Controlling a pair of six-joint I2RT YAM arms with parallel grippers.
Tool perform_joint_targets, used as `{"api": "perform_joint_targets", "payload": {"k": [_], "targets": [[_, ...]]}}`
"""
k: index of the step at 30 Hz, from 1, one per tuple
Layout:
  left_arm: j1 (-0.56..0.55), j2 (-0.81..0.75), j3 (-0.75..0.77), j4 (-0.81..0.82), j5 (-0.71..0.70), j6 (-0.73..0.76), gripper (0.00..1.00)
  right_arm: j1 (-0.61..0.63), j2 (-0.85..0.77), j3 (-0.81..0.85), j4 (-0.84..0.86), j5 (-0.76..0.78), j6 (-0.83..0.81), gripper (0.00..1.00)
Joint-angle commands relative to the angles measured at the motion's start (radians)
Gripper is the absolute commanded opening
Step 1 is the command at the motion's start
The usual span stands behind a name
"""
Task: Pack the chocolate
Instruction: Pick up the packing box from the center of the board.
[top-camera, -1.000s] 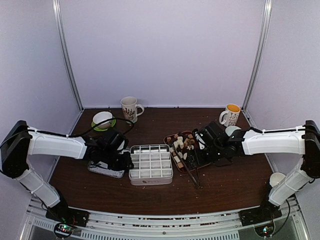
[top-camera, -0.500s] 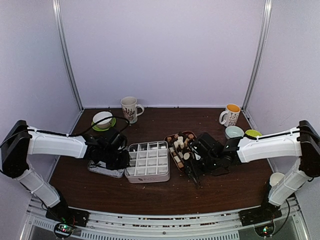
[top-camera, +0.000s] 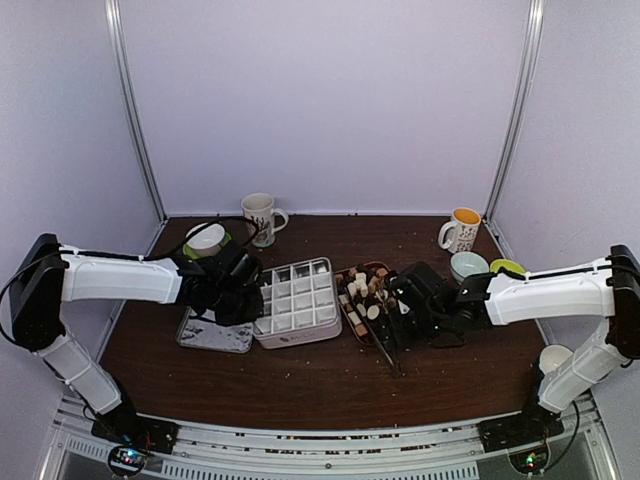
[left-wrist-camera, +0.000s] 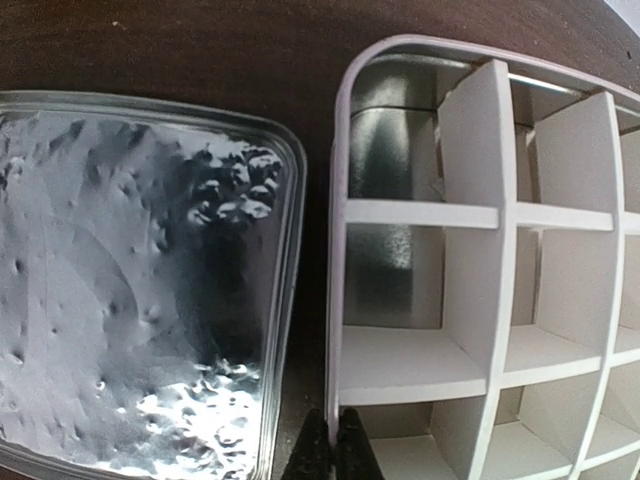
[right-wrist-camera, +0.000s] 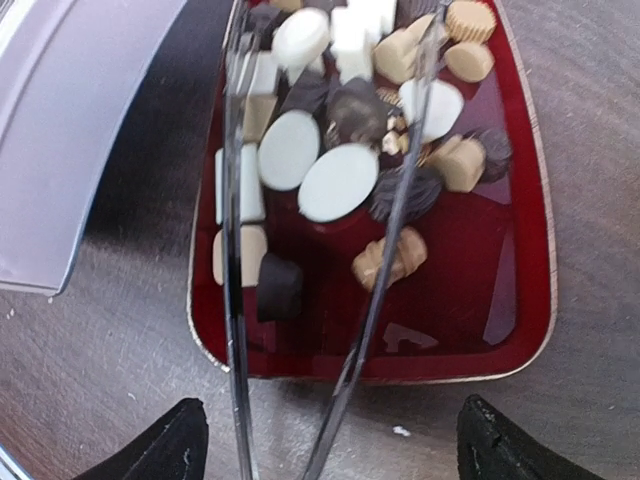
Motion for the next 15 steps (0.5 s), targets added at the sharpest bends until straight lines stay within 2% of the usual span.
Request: {"api": "perform_joint_targets", "payload": {"k": [1, 5, 9, 15], "targets": [[0.001, -0.007, 0.053, 0.002, -0.053, 0.009, 0.0, -0.073, -0.05, -0.004, 0.03, 0.034, -0.018, 0.86], [0.001, -0.032, 0.06, -0.022, -0.083, 0.004, 0.0, -0.158, -0.045, -0.012, 0.048, 0.003, -0.029, 0.82], [0.001, -0.057, 0.076, -0.062, -0.116, 0.016, 0.0, -0.239, -0.023, -0.03, 0.079, -0.044, -0.049, 0.69], [0.001, -0.076, 0.097, -0.118, -0.163, 0.027, 0.0, -0.32, 0.061, -0.021, 0.11, -0.121, -0.074, 0.56]]}}
